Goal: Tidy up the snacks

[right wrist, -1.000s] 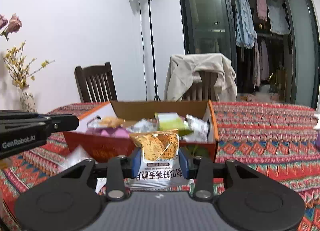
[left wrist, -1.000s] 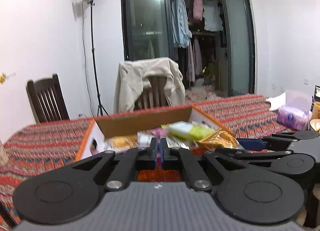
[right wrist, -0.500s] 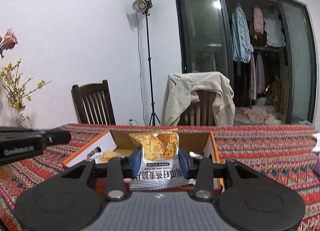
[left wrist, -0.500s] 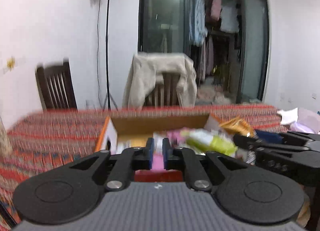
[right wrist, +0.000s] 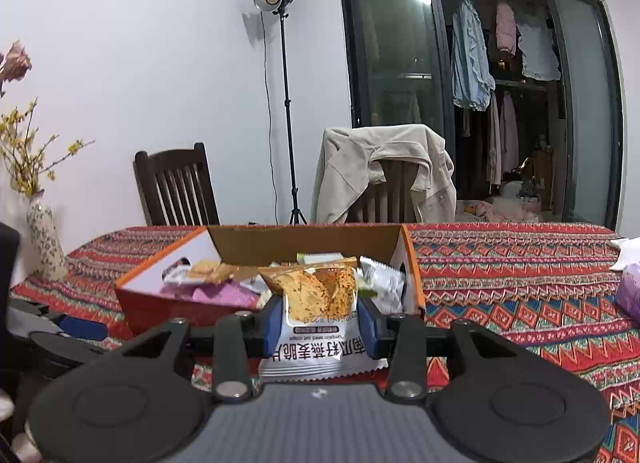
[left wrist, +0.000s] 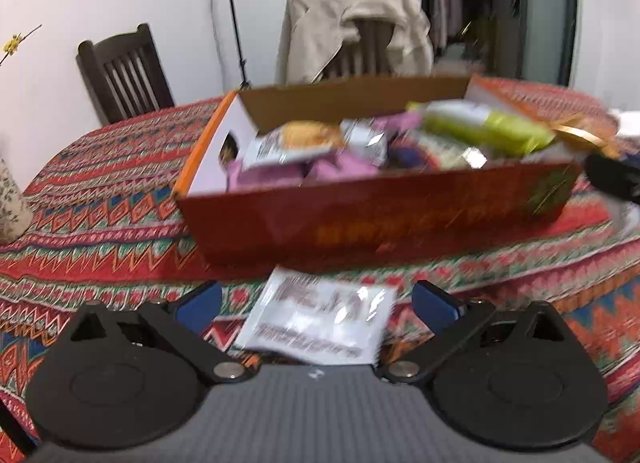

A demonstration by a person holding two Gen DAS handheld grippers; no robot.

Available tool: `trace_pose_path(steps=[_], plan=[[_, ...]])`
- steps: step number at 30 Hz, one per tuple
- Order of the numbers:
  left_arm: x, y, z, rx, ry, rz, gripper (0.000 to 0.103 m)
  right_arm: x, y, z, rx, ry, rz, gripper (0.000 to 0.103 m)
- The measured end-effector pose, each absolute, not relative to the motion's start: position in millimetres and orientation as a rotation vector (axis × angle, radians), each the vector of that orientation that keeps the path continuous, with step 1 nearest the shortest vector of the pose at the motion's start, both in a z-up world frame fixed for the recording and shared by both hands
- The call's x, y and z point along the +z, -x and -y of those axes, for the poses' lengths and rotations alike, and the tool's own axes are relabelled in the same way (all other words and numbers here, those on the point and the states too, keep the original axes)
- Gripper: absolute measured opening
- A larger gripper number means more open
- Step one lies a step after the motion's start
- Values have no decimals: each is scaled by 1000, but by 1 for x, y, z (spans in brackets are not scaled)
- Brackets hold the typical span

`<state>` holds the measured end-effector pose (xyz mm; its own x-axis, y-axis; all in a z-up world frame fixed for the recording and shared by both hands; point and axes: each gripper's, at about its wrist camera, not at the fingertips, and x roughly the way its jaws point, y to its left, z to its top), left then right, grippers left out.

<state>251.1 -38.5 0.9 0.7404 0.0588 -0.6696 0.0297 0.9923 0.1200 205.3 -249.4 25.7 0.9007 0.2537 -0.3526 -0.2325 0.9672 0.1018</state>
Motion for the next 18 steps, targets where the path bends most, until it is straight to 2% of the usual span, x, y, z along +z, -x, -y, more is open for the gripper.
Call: trace_pose_path(steps=[4, 13, 14, 16, 18], plan=[[-19, -257, 33, 24, -145, -769, 103, 15, -209, 251, 257, -71, -399, 39], [-25, -262, 11, -18, -26, -784, 103, 3, -212, 249, 274, -81, -438, 39], [-25, -260, 11, -21, -24, -781, 100, 2, -212, 249, 276, -76, -438, 39], [-22, -257, 12, -31, -23, -767, 79, 1, -211, 246, 279, -64, -437, 39], [-19, -252, 11, -47, -8, -753, 69, 0, -211, 244, 278, -57, -436, 39]])
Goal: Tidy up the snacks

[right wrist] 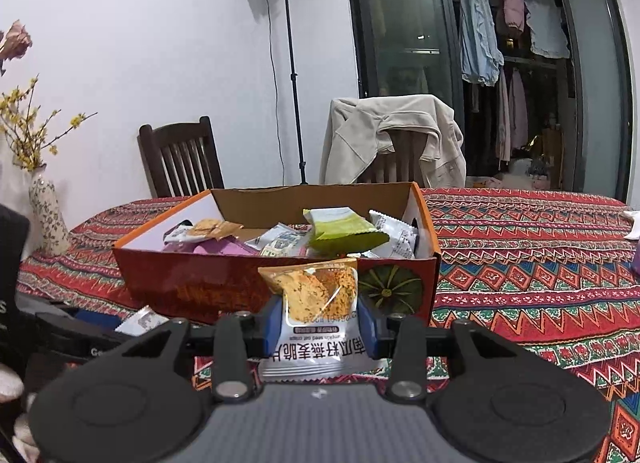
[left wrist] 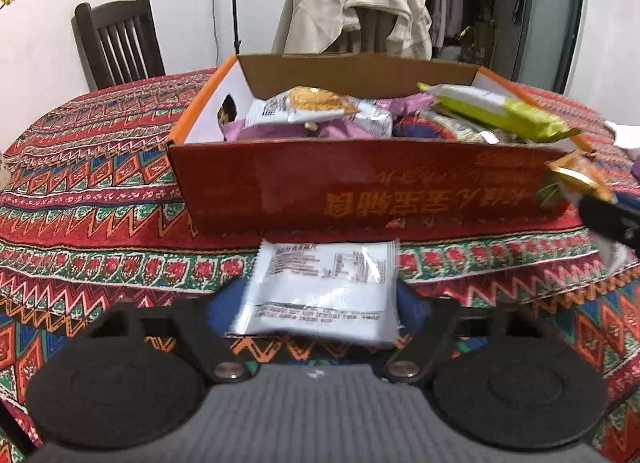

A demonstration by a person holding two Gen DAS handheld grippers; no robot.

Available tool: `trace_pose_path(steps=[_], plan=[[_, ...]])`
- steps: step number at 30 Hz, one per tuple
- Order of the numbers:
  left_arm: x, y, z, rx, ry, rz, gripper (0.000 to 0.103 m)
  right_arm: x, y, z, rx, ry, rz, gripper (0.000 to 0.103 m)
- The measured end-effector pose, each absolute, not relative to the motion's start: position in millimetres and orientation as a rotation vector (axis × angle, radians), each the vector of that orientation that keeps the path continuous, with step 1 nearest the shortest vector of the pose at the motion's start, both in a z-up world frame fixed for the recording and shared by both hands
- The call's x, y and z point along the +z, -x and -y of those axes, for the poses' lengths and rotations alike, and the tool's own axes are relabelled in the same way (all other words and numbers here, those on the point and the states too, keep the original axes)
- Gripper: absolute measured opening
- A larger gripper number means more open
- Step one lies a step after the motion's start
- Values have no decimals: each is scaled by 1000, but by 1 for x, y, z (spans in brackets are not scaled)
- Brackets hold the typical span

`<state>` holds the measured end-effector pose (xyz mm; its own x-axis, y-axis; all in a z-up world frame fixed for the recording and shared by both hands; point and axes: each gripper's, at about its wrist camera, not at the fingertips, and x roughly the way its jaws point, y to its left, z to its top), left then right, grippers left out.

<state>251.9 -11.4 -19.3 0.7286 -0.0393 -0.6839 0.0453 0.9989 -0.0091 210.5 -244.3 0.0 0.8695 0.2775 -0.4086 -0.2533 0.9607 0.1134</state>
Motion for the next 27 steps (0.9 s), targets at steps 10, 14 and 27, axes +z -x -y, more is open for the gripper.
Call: trace_pose_path(steps=[10, 14, 27], plan=[[-4, -235, 23, -85, -18, -665, 50, 0, -207, 243, 275, -34, -417, 39], [4, -225, 26, -98, -26, -609, 49, 1, -205, 243, 281, -33, -401, 39], [72, -214, 39, -146, -53, -413, 49, 43, -213, 231, 305, 15, -328, 39]])
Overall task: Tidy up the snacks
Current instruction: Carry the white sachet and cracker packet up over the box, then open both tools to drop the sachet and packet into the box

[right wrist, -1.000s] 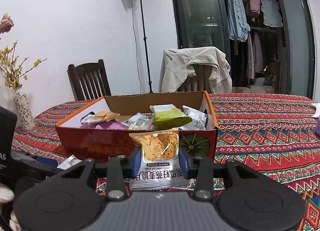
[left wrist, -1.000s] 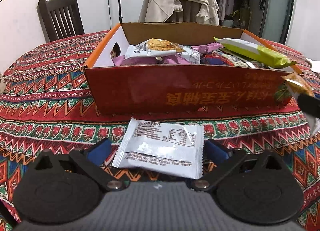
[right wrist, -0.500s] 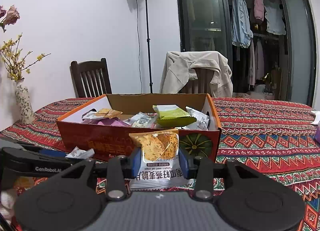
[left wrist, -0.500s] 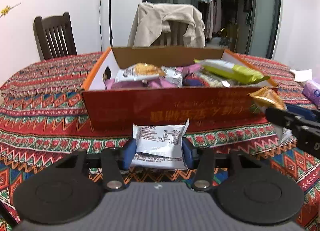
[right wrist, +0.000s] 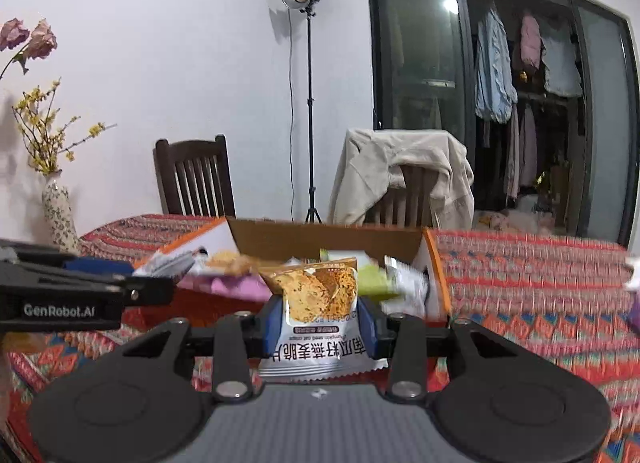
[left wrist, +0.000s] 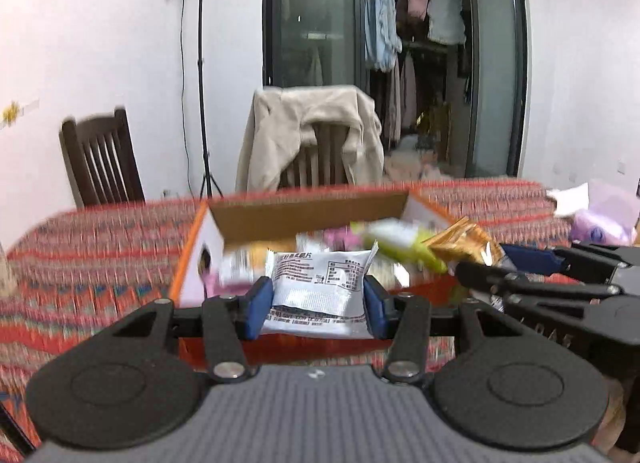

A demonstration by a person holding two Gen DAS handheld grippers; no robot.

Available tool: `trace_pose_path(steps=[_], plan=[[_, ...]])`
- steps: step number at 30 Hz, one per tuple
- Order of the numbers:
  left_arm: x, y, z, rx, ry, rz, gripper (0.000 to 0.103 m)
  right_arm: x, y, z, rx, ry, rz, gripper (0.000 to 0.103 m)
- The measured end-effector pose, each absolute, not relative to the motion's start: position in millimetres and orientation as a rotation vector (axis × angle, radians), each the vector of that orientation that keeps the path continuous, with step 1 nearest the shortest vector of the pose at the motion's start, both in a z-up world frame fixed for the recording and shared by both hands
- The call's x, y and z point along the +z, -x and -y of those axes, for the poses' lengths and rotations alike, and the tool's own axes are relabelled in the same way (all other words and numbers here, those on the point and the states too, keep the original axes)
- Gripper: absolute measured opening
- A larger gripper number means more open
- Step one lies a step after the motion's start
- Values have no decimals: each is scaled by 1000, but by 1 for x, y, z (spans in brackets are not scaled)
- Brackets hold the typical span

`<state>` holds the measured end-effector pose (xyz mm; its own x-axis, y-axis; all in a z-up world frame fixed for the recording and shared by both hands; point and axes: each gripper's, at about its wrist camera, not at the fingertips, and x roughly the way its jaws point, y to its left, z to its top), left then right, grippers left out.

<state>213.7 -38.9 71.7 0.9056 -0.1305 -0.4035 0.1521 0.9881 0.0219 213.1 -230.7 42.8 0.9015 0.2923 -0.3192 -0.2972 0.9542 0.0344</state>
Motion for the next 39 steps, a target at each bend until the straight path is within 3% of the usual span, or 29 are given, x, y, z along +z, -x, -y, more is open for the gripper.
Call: trace_pose_path(steps=[10, 32, 33, 34, 36, 37, 39], plan=[[104, -286, 38, -46, 13, -381, 49, 77, -272, 208, 262, 21, -293, 39], [50, -336, 11, 48, 46, -429, 53, 28, -323, 204, 204, -5, -350, 41], [50, -336, 10, 50, 51, -427, 60, 28, -324, 206, 197, -12, -349, 45], [50, -336, 8, 54, 58, -425, 77, 28, -325, 207, 195, -17, -353, 50], [50, -335, 6, 76, 70, -411, 97, 27, -325, 210, 188, -31, -353, 84], [51, -334, 5, 82, 74, -401, 102, 27, -325, 211, 185, -38, -346, 90], [52, -332, 3, 75, 90, -386, 103, 27, -324, 214, 189, -50, -339, 98]])
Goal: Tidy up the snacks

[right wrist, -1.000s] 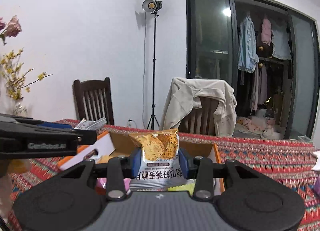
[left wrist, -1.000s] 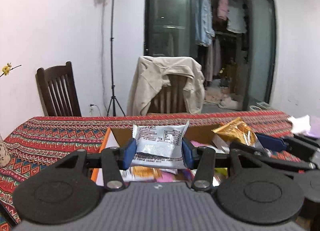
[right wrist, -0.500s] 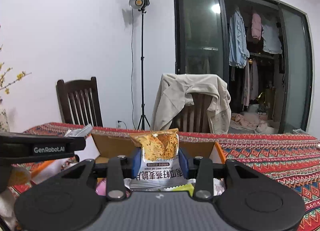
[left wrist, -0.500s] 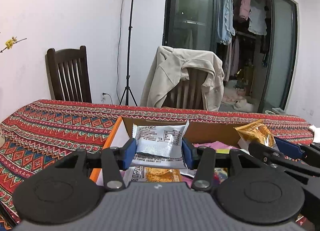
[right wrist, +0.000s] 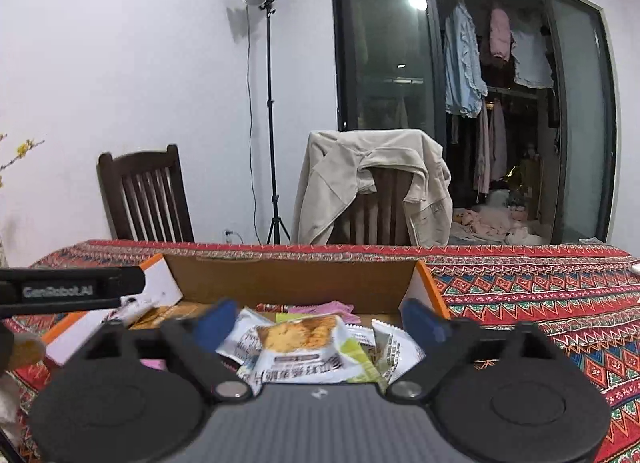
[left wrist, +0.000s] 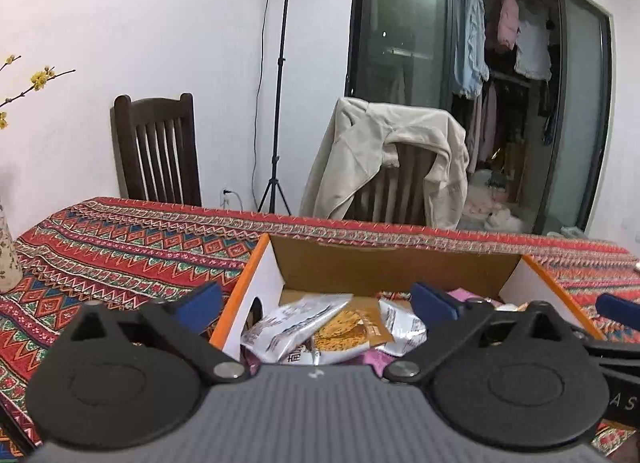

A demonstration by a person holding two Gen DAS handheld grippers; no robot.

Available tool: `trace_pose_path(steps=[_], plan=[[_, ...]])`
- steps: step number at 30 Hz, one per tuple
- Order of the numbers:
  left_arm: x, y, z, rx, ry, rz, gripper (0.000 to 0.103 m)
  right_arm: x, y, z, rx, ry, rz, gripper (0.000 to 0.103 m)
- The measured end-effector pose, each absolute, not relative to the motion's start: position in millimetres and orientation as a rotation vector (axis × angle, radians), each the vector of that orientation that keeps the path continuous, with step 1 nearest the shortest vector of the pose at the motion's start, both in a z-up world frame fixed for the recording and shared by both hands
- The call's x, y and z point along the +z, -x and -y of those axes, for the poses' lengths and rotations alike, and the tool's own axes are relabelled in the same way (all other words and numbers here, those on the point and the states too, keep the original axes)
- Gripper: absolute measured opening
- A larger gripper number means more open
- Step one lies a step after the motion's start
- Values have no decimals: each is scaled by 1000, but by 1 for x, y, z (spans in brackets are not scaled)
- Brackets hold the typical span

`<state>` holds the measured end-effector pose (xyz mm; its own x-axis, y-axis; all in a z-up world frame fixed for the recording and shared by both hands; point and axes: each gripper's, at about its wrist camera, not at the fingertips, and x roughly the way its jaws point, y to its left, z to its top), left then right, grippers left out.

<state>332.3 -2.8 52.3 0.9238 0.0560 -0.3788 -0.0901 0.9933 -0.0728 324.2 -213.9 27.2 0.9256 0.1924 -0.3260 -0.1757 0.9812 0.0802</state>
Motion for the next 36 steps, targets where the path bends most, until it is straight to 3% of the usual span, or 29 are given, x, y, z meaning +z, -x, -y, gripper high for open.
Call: trace_pose_path(steps=[2, 13, 25, 36], plan=[[53, -332, 1, 65, 107, -389, 103, 27, -324, 216, 194, -65, -340, 103], [68, -323, 2, 64, 109, -379, 103, 37, -320, 220, 194, -79, -348, 103], [116, -248, -5, -20, 96, -303, 103, 87, -250, 238, 209, -52, -285, 103], [77, -171, -11, -57, 61, -349, 103, 63, -173, 245, 243, -31, -361, 103]])
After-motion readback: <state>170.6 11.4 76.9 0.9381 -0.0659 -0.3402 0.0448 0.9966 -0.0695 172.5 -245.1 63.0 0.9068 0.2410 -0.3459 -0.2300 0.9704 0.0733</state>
